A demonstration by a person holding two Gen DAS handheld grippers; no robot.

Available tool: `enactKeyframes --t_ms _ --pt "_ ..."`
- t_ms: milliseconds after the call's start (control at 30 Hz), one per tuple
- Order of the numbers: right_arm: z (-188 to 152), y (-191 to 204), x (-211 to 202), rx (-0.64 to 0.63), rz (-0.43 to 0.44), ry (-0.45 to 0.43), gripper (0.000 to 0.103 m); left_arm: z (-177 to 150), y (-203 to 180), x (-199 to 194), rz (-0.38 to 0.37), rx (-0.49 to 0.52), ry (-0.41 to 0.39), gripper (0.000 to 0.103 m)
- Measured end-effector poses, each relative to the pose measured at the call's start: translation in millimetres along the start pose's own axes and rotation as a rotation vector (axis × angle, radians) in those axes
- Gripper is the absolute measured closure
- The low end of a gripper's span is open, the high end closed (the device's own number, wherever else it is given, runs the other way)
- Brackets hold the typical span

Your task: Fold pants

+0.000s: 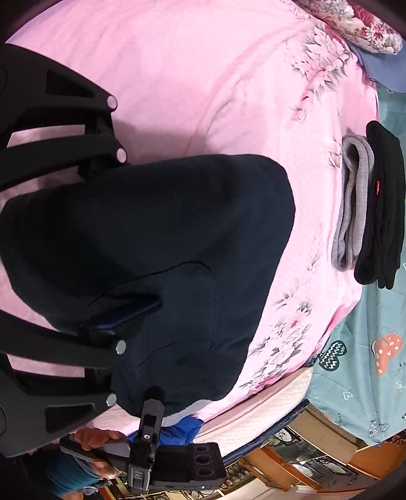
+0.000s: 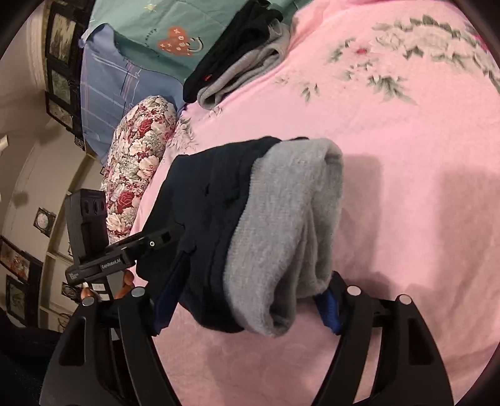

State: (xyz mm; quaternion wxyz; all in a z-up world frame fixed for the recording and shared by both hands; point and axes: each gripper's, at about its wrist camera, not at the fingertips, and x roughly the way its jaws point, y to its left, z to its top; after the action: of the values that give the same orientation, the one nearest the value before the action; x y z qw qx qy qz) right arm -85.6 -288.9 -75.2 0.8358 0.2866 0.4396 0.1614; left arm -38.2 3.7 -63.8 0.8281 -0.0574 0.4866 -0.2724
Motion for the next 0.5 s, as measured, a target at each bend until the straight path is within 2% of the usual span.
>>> enactKeyframes --t_ms 133,267,300,500 --pt "-0.8 -3.0 6.2 0.014 0.043 0.011 0.030 0.5 1.1 2.5 -0.004 -0.006 0.006 0.035" --pt "-2.8 -2.6 7.1 0.009 0.040 0.024 0.055 1.0 0.5 3.9 -0.021 -0.008 0.010 0.039" --pt "-3.3 -4.1 5.7 0.019 0.043 0.018 0.058 0.6 0.5 4.2 -0.043 -0.012 0.014 0.049" --pt "-3.7 -0.8 0.4 0.049 0.034 0.007 0.065 3.4 2.8 -0.6 -0.108 -0.039 0.005 0.070"
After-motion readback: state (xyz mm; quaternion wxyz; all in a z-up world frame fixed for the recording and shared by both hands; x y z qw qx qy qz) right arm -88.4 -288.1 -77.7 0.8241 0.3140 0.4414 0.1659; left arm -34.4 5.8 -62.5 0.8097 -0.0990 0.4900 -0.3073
